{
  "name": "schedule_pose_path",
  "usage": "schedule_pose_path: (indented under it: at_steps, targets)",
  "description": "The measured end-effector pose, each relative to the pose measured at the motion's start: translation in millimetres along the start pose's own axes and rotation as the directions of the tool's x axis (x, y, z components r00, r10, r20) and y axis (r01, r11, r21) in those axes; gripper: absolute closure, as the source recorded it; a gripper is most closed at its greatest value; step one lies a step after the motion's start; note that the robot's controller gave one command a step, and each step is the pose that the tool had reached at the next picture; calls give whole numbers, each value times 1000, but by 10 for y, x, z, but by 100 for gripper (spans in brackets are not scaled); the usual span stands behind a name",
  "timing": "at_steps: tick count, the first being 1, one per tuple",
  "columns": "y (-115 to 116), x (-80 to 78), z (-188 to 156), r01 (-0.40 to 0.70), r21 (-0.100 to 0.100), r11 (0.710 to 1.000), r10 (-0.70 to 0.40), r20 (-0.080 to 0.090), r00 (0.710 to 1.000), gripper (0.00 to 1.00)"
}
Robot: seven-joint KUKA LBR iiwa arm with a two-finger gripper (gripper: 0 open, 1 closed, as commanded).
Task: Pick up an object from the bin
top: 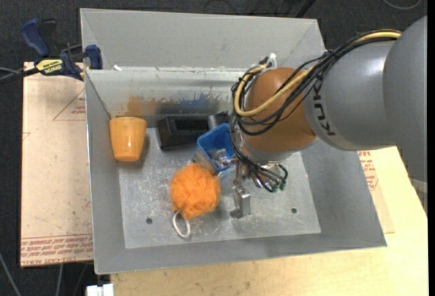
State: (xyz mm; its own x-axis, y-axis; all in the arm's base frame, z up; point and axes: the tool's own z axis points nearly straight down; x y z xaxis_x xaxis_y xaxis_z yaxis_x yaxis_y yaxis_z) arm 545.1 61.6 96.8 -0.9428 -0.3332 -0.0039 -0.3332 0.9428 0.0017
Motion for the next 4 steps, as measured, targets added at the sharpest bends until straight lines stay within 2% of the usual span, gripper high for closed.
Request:
schedule_pose_path:
  at_steps: [1,2,3,4]
  targets:
    - [120,186,213,63,1,998,-63,14,998,100]
    - [120,186,213,63,2,998,-63,14,998,100]
    - [219,290,-187,84,-1,996,-84,-2,996,100]
    - [294,367,-598,76,1,997,-76,12,997,100]
